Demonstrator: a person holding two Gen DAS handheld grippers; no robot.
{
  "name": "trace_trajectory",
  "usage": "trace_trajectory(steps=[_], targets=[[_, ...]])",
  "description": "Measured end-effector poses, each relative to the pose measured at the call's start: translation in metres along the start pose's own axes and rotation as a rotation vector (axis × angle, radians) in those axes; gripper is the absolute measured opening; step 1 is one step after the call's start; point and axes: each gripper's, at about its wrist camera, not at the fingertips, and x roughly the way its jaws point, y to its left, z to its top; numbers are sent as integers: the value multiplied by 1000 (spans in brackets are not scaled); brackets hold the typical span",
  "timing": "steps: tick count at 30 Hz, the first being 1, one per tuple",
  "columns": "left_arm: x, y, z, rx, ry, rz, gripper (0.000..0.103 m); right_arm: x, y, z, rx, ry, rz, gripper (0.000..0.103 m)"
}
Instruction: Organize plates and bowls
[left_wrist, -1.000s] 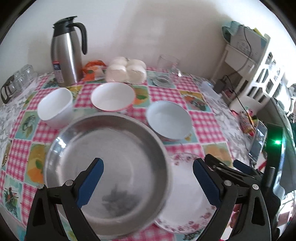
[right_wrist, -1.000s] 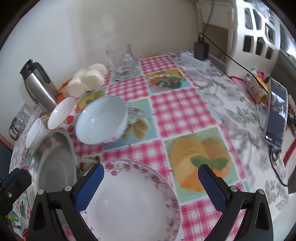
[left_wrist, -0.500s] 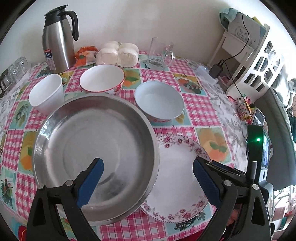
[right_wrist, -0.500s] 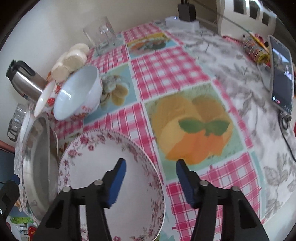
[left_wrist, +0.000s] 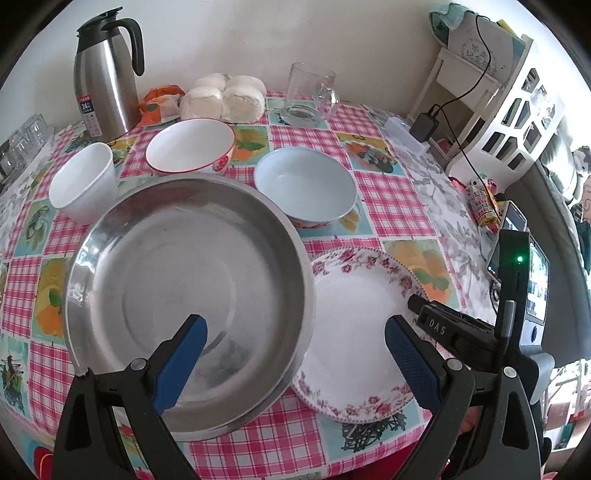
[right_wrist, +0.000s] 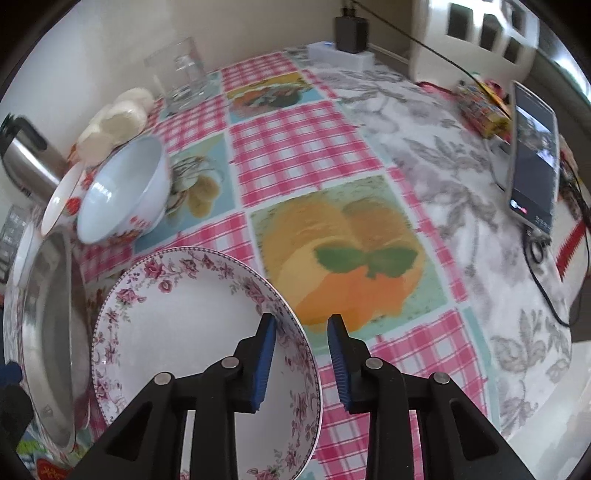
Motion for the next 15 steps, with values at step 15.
trace_trajectory(steps=[15], targets=[[17,-34,-9,65,92,-112,79,-6,-43,3,165,-19,-94,32]])
